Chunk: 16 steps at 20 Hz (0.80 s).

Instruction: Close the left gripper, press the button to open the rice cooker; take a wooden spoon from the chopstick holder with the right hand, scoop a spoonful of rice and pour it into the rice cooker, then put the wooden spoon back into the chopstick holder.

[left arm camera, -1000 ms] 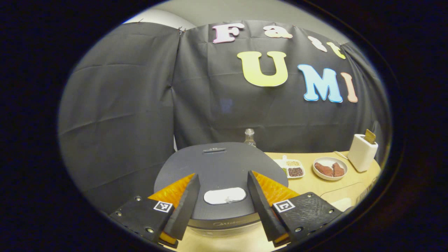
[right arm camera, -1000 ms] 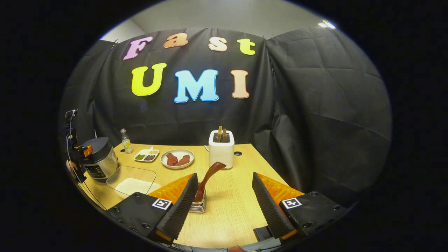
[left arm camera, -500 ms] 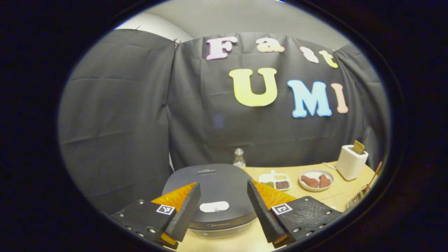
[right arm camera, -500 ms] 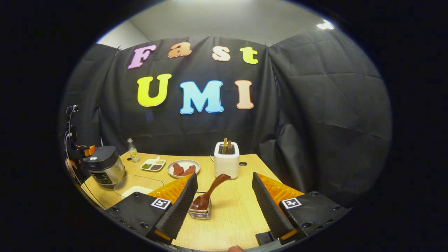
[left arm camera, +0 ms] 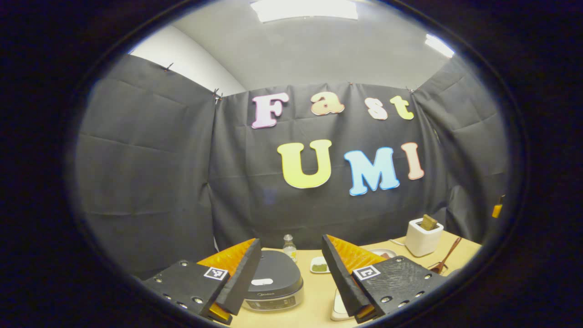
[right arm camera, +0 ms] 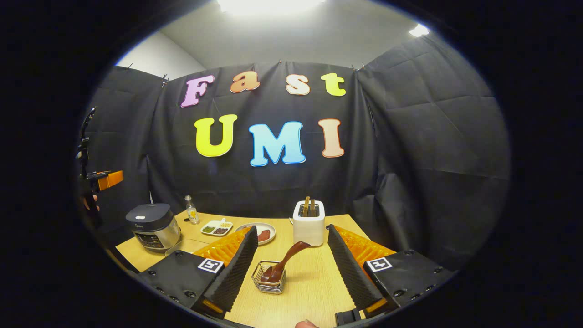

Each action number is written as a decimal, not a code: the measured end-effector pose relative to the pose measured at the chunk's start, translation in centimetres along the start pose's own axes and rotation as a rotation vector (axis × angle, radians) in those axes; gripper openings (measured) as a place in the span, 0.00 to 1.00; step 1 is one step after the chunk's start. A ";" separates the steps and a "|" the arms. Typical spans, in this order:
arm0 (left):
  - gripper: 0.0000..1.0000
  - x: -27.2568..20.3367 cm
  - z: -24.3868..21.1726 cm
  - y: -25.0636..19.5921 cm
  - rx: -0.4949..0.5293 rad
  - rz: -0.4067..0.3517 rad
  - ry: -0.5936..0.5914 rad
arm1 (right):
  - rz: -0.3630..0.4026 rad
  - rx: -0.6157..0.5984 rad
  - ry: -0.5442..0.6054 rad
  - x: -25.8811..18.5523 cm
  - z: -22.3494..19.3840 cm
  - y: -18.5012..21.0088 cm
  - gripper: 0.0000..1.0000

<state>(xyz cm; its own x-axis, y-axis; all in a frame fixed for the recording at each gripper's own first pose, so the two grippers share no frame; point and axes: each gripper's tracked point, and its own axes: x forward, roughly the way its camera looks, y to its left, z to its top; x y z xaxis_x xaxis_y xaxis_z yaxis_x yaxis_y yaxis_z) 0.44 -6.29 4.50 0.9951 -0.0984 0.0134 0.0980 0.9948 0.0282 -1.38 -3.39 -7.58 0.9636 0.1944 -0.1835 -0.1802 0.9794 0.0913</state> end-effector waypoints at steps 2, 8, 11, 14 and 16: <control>0.83 -1.8 0.9 -1.3 0.001 -0.037 -0.017 | 0.000 0.003 -0.025 -0.2 1.1 0.5 0.98; 0.83 -6.5 1.5 -3.2 0.046 -0.117 -0.047 | 0.012 0.014 -0.080 -1.0 3.6 4.0 0.98; 0.85 -7.9 1.5 -3.0 0.063 -0.125 -0.054 | 0.026 0.013 -0.102 -1.5 4.1 6.0 0.98; 0.84 -9.1 1.0 -2.4 0.050 -0.118 -0.056 | 0.034 0.008 -0.114 -2.0 4.6 7.2 0.98; 0.83 -9.7 0.7 -1.9 0.034 -0.111 -0.048 | 0.042 0.010 -0.122 -2.2 4.9 7.8 0.98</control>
<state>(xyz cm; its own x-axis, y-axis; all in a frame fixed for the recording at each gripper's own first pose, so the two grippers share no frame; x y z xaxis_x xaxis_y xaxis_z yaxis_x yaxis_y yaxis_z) -9.42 -7.26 5.02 0.9761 -0.2099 0.0562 0.2062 0.9763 0.0655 -3.96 3.57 -1.68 0.9721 0.2269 -0.0589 -0.2199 0.9697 0.1065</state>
